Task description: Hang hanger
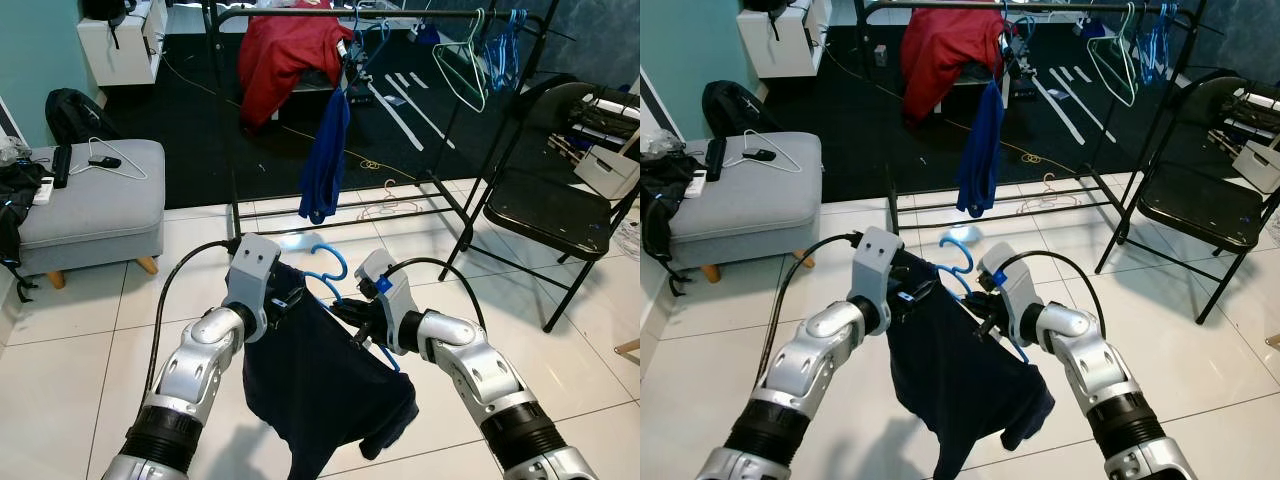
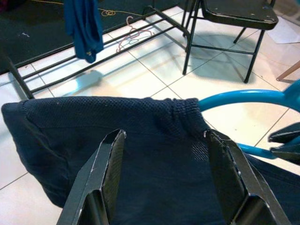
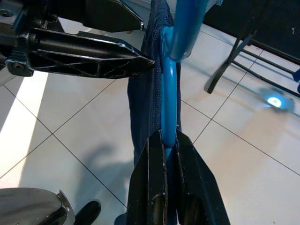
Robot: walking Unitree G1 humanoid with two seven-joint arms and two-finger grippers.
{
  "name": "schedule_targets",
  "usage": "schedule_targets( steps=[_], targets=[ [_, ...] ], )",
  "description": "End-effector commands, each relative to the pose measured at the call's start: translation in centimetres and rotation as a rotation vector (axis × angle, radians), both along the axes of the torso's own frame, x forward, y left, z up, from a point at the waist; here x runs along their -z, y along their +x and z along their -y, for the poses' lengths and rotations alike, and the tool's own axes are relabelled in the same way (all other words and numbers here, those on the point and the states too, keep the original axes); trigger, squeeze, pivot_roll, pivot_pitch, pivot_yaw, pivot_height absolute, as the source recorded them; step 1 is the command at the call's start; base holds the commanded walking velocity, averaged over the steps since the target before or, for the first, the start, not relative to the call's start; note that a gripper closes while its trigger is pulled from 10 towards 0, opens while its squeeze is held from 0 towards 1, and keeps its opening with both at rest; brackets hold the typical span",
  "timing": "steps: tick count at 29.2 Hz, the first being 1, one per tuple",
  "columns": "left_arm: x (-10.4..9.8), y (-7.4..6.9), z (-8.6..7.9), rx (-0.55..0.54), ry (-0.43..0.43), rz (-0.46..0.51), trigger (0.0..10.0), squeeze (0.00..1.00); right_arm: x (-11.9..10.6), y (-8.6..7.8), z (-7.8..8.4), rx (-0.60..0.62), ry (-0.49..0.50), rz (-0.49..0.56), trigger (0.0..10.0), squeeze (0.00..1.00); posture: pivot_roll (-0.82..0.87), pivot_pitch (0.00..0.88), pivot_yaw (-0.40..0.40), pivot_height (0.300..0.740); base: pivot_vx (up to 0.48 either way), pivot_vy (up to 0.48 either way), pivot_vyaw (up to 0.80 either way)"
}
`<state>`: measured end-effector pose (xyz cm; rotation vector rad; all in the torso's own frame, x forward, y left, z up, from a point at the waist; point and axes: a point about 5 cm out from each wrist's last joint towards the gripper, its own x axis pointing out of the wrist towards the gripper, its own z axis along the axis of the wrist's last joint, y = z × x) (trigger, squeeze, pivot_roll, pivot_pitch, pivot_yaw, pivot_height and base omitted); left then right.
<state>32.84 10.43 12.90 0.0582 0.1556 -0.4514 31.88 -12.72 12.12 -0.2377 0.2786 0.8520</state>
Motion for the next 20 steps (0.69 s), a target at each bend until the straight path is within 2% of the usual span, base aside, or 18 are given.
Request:
schedule_targets(
  steps=[1, 16, 20],
  targets=[
    [0.43, 0.08, 0.24, -0.005, -0.007, -0.024, 10.0, 0.00, 0.01, -0.06, 0.09, 0.004, 0.002, -0.001, 10.0, 0.00, -0.06, 0.084, -0.037, 0.740, 0.000, 0.000, 0.00],
    [0.49, 0.07, 0.45, -0.004, -0.024, -0.033, 10.0, 0.00, 0.07, -0.13, 0.01, 0.002, 0.001, 0.000, 10.0, 0.00, -0.06, 0.070, -0.035, 0.740, 0.000, 0.000, 0.00],
    [0.16, -0.41, 0.02, 0.025, -0.035, -0.033, 10.0, 0.00, 0.12, -0.18, 0.05, 0.001, -0.001, -0.001, 10.0, 0.00, -0.06, 0.064, -0.037, 0.740, 0.000, 0.000, 0.00]
  ],
)
